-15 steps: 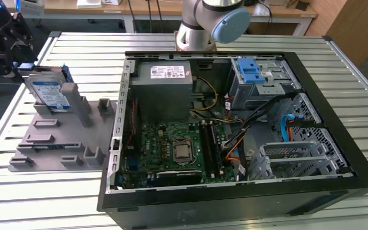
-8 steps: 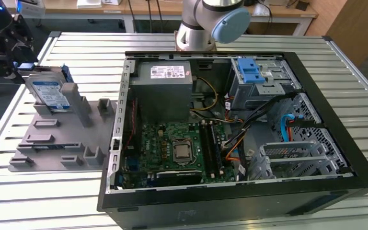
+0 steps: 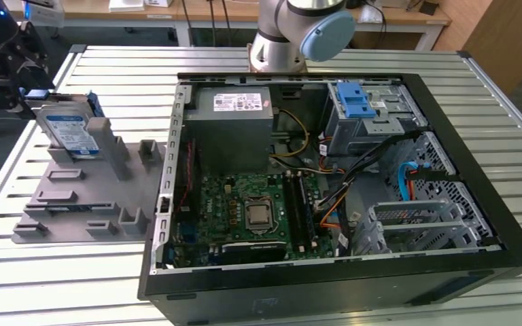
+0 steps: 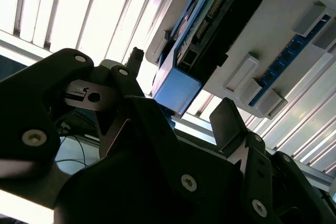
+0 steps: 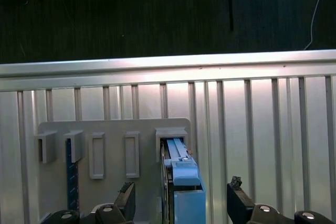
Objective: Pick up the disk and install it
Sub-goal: 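Pick up the disk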
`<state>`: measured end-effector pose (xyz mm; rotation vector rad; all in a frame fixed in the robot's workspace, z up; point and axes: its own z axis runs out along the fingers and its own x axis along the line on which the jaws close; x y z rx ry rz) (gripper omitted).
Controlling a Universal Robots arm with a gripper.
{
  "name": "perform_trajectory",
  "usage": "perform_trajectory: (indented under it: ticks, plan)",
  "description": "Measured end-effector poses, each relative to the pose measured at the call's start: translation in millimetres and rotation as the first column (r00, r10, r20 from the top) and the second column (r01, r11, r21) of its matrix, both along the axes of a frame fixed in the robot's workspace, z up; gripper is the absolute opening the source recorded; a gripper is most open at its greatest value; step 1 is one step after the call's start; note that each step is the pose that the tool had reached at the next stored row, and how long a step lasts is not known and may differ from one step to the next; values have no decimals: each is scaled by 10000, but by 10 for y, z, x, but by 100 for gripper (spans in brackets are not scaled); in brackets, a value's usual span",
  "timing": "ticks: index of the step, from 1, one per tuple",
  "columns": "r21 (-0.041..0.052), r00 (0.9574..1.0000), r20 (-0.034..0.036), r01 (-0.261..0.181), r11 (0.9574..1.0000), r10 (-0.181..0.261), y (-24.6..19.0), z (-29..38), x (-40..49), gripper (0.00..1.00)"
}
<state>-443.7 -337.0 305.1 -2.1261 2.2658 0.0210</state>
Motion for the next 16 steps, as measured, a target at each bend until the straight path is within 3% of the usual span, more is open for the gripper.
perform_trajectory:
  ticks: [16]
  plan:
    - [-2, 10000, -76, 0, 10000, 0, 0, -64, 0, 78]
